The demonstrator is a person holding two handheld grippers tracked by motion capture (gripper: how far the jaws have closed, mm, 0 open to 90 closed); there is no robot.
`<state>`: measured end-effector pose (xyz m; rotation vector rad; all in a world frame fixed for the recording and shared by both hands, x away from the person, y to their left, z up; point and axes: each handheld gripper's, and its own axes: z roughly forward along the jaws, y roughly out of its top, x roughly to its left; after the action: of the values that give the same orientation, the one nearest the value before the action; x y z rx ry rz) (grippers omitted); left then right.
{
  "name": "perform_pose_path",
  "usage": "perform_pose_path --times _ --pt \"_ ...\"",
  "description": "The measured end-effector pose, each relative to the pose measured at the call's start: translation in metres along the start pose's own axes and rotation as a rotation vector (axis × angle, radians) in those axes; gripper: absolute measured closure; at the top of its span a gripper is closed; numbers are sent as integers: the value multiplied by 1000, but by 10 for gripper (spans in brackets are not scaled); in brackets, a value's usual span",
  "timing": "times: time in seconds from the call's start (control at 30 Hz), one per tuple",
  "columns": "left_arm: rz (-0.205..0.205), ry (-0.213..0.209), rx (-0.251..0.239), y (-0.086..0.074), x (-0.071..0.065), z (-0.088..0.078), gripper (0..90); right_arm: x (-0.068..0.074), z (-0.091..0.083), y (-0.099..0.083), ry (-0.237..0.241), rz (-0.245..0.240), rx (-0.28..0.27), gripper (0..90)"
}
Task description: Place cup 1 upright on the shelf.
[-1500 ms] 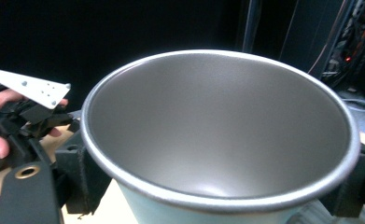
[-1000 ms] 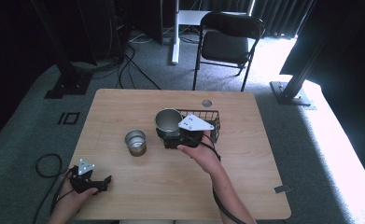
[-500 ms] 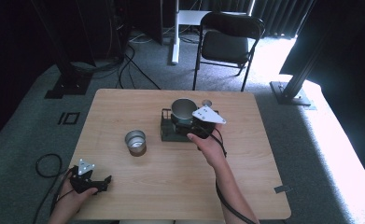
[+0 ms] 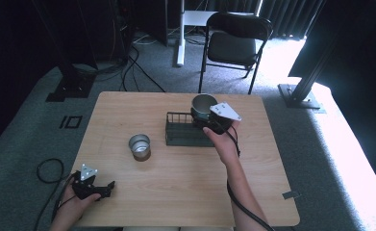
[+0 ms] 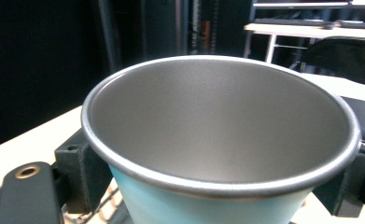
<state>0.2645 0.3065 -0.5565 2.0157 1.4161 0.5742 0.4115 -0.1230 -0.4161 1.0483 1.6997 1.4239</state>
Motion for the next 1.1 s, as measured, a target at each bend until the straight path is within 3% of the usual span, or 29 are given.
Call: perform_pose_path --times 0.23,0.33,0.63,1.1 --pt "0 0 0 0 0 0 17 -17 10 -11 -76 0 20 135" --pt "0 0 0 0 0 0 18 -21 13 -18 -85 24 21 135" --pt "0 0 0 0 0 0 17 -30 21 -36 -125 38 58 135" --pt "0 0 0 0 0 0 17 -30 29 -52 -148 61 85 135"
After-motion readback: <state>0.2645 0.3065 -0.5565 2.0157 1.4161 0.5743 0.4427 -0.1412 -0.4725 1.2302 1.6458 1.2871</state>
